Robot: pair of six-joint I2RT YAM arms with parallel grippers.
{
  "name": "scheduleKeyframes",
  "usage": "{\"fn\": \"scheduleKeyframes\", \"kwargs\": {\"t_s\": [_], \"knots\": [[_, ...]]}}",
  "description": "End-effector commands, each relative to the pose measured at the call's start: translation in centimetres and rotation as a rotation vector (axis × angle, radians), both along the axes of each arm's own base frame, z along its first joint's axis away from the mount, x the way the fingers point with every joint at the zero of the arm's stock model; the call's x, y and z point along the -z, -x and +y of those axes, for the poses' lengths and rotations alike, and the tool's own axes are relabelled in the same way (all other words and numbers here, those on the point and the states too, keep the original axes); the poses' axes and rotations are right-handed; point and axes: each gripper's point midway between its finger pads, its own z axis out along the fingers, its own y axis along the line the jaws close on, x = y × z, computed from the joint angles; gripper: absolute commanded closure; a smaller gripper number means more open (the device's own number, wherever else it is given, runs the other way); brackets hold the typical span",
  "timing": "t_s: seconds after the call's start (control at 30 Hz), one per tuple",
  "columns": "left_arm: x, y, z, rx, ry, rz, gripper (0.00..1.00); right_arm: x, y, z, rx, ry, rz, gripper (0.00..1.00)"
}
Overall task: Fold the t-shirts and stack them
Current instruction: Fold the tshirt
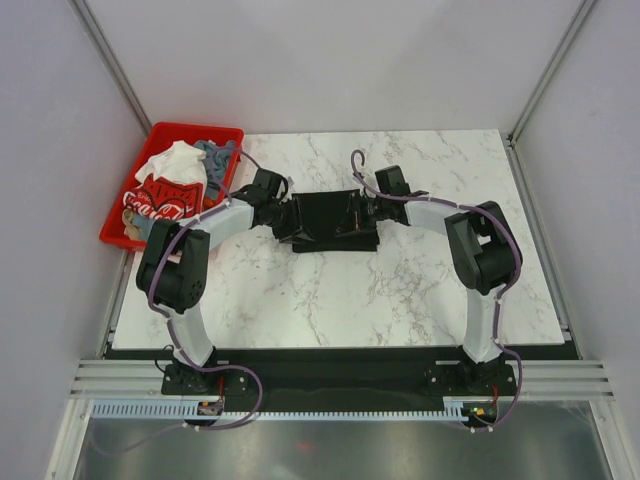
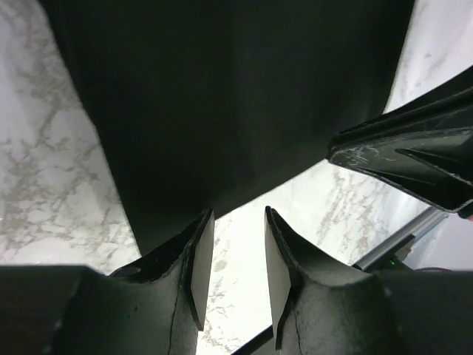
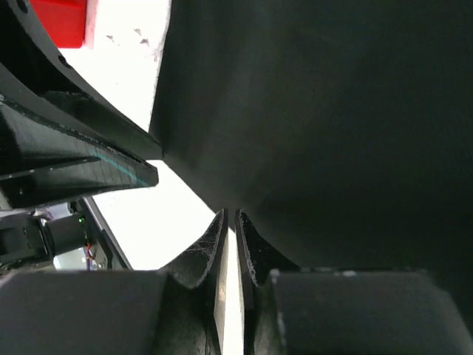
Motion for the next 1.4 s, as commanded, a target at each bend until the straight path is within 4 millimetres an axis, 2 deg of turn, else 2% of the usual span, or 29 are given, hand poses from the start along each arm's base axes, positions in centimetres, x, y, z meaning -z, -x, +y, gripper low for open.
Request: {"fn": "scheduleKeyframes", "kwargs": {"t_s": [0.0, 0.07, 0.17, 0.27, 0.37, 0.53, 0.67, 0.8, 0.83, 0.9, 0.97, 1.0, 1.13, 1.23, 1.37], "knots": [[3.0, -0.1, 1.7, -0.036, -0.091, 0.005, 0.59, 1.7, -0.2, 0.2, -0.024, -0.054, 0.014, 0.85], [4.4, 0.3, 2.4, -0.055, -0.128, 0.032, 0.59, 3.6, 0.5, -0.1, -0.040, -0.041, 0.054, 0.85], [5.8, 0.7, 3.4, -0.096, -0.176, 0.059, 0.59, 4.8, 1.1, -0.4, -0.053, -0.023, 0.068, 0.84], [6.4, 1.2, 3.7, -0.105, -0.189, 0.078, 0.59, 5.0, 1.2, -0.6, -0.066, -0.010, 0.068, 0.84], [5.9, 1.2, 3.7, -0.108, -0.185, 0.069, 0.59, 4.2, 1.0, -0.6, -0.067, -0.005, 0.051, 0.84], [2.6, 0.4, 3.2, -0.104, -0.144, 0.005, 0.57, 2.2, 0.6, -0.5, -0.064, -0.011, 0.034, 0.83], [-0.3, 0.0, 2.5, -0.095, -0.089, -0.035, 0.57, -0.1, 0.4, -0.5, -0.051, -0.015, -0.006, 0.81], [-2.7, 0.0, 0.7, -0.045, -0.004, -0.061, 0.57, -1.1, -0.8, -2.0, 0.020, 0.067, -0.051, 0.80], [-3.0, 0.2, 0.0, -0.024, 0.010, -0.061, 0.57, -0.7, -1.7, -3.2, 0.073, 0.125, -0.064, 0.77], [-3.3, 0.3, -1.3, 0.014, 0.039, -0.059, 0.57, -1.0, -2.9, -4.2, 0.120, 0.168, -0.090, 0.71], [-2.9, 0.6, -2.5, 0.044, 0.046, -0.047, 0.57, -1.1, -4.1, -5.4, 0.158, 0.199, -0.096, 0.66], [-2.7, 0.6, -3.0, 0.051, 0.046, -0.047, 0.57, -1.0, -4.5, -5.8, 0.169, 0.212, -0.098, 0.61], [-0.8, 1.2, -4.5, 0.085, 0.045, -0.011, 0.57, -0.7, -6.2, -7.9, 0.204, 0.294, -0.108, 0.55], [1.2, 1.6, -4.7, 0.087, 0.017, 0.022, 0.57, -0.6, -7.5, -9.3, 0.216, 0.349, -0.121, 0.52], [3.4, 1.9, -3.9, 0.065, -0.031, 0.055, 0.57, -0.5, -9.0, -10.0, 0.209, 0.369, -0.146, 0.50]]}}
